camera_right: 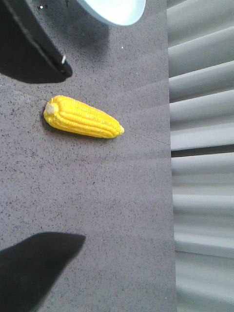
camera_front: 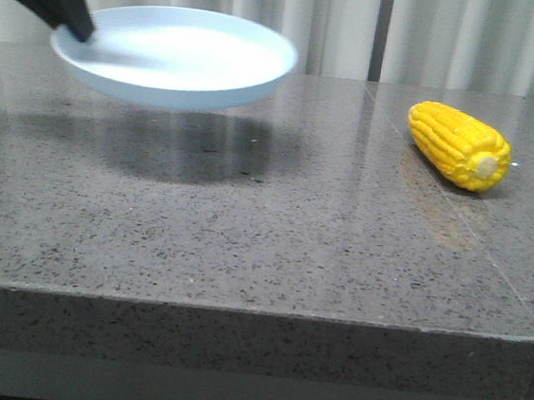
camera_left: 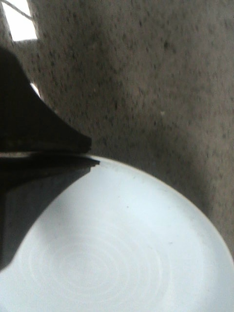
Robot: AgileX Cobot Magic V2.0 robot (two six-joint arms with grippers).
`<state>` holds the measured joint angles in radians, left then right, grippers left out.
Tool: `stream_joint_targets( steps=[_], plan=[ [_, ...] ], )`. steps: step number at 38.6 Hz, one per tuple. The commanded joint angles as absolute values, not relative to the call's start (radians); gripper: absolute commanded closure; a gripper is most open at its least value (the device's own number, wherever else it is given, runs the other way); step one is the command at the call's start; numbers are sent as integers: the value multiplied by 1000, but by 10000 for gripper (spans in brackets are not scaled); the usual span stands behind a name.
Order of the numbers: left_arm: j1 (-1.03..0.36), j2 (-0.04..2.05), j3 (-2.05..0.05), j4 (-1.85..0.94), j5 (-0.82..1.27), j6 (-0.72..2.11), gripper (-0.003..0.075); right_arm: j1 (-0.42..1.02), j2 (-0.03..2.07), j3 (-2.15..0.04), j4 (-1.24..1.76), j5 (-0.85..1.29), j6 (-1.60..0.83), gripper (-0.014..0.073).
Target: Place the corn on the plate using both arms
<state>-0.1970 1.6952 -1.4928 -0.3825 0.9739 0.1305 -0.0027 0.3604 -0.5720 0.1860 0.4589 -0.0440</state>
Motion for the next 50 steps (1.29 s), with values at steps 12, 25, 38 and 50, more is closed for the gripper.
stream_joint_targets(
  steps=[12, 25, 38, 50],
  plan=[
    [-307, 1772, -1529, -437, 927, 137, 707, -10, 375, -607, 196, 387, -54, -48],
    [-306, 1726, -1553, -386, 922, 158, 417, -10, 375, -607, 196, 387, -54, -48],
    [-306, 1486, -1510, 52, 917, -42, 741, -10, 375, -607, 196, 387, -54, -48],
    [-306, 1243, -1256, 343, 798, -245, 741, -10, 375, -607, 196, 387, -54, -48]
  ],
)
